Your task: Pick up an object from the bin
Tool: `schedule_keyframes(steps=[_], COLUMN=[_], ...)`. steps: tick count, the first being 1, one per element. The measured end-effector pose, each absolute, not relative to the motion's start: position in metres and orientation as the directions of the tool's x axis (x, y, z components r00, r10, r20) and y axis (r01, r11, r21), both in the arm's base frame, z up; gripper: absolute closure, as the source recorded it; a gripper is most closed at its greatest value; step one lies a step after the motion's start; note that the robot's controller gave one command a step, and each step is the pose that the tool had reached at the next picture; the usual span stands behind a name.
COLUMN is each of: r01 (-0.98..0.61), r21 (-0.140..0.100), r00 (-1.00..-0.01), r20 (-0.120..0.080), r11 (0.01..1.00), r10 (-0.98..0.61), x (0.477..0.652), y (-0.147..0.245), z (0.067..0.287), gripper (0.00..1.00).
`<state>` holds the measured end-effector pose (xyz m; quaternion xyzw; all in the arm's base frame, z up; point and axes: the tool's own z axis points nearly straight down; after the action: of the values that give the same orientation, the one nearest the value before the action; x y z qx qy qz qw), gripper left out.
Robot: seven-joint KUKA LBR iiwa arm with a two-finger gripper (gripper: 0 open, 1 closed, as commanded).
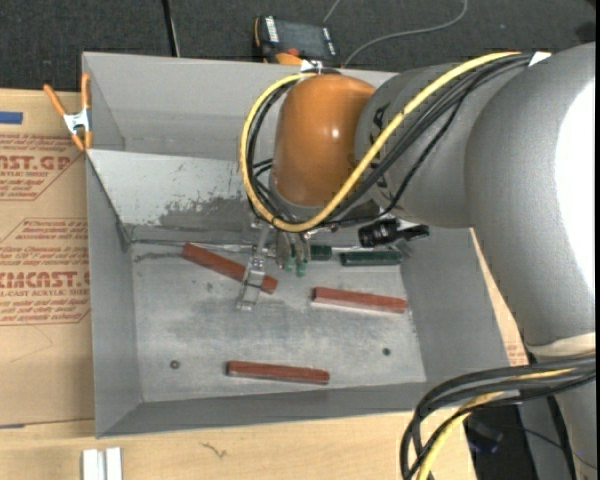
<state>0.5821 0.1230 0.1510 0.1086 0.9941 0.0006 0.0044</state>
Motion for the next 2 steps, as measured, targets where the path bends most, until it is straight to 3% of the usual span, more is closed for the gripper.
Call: schedule_keyframes(steps=[1,2], r01=[0.328,0.329], r21=[-0.001,0.002], r00=[-0.944,-0.944], r20=[0.005,-0.001], r11=[0.945,0.944], r10=[0.328,0.329], x=[0.5904,0.5929], y=[0.1525,0.1519], z=[0.0656,0.0707], gripper=[0.00,1.00])
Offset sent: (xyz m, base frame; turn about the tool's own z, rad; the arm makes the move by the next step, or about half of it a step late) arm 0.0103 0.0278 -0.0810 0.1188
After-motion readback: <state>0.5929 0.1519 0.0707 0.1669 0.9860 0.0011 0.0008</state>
